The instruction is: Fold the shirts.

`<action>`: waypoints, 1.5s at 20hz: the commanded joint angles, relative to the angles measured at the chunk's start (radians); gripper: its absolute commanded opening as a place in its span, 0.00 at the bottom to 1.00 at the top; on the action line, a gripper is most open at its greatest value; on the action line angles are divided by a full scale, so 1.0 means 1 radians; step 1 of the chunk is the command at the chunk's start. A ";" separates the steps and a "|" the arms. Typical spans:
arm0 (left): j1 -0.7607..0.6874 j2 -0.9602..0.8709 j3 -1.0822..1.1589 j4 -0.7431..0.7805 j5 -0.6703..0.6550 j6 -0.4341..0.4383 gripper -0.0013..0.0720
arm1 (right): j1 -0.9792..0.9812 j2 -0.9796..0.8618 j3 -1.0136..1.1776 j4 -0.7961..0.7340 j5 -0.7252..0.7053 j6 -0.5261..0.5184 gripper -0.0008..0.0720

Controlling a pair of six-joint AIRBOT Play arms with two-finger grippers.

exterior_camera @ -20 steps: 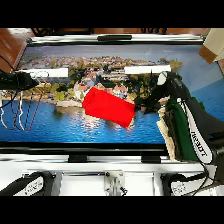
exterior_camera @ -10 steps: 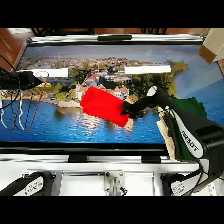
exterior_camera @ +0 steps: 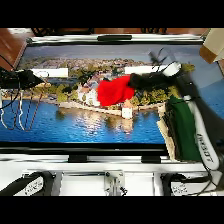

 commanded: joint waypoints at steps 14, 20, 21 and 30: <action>0.000 0.001 -0.001 -0.002 0.000 0.045 0.07 | -0.582 0.339 0.106 -0.582 0.801 0.130 0.10; 0.000 0.001 -0.001 -0.002 -0.010 0.070 0.07 | -0.656 0.499 -0.155 -0.717 0.799 0.180 0.10; 0.000 0.001 -0.002 -0.002 -0.010 0.070 0.07 | -0.669 0.538 -0.240 -0.693 0.801 0.177 0.10; 0.000 0.001 -0.002 -0.002 -0.008 0.070 0.07 | -0.679 0.737 -0.678 -0.861 0.785 0.142 0.82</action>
